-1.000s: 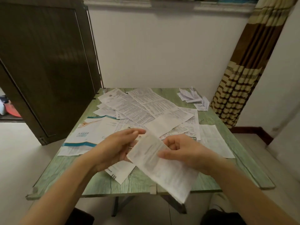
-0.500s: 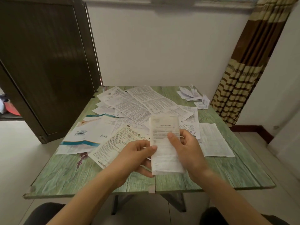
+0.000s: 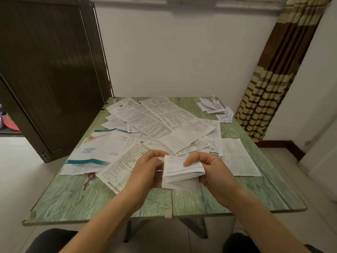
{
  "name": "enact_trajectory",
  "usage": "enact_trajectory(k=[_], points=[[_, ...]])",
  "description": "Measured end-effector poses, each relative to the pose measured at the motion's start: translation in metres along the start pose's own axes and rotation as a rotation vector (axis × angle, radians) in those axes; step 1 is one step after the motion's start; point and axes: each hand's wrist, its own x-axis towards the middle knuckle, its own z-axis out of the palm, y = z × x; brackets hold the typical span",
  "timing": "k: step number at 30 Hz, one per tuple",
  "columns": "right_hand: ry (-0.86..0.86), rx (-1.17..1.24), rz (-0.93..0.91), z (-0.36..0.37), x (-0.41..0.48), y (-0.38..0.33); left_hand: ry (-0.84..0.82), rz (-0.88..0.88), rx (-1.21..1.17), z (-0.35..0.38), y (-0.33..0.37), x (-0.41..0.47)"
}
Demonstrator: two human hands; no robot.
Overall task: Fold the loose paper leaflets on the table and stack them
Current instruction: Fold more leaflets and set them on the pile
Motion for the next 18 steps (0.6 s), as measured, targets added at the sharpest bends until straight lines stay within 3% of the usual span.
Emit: enact_trajectory(k=[3,7,10,13,18], points=[[0.023,-0.07,-0.133,0.001,0.001,0.002,-0.152,-0.13,-0.135,0.0,0.006,-0.006],[0.026,-0.141,-0.303,0.005,0.0,0.006,-0.322,-0.188,-0.045,0.003,0.004,-0.011],[0.041,-0.219,-0.303,0.005,-0.002,0.006,-0.268,-0.111,-0.025,0.004,-0.002,-0.009],[0.051,-0.13,-0.115,0.005,-0.003,0.003,-0.139,0.01,0.022,0.004,-0.002,-0.008],[-0.108,-0.323,-0.035,0.006,-0.007,0.001,-0.036,0.216,0.117,0.007,-0.005,-0.008]])
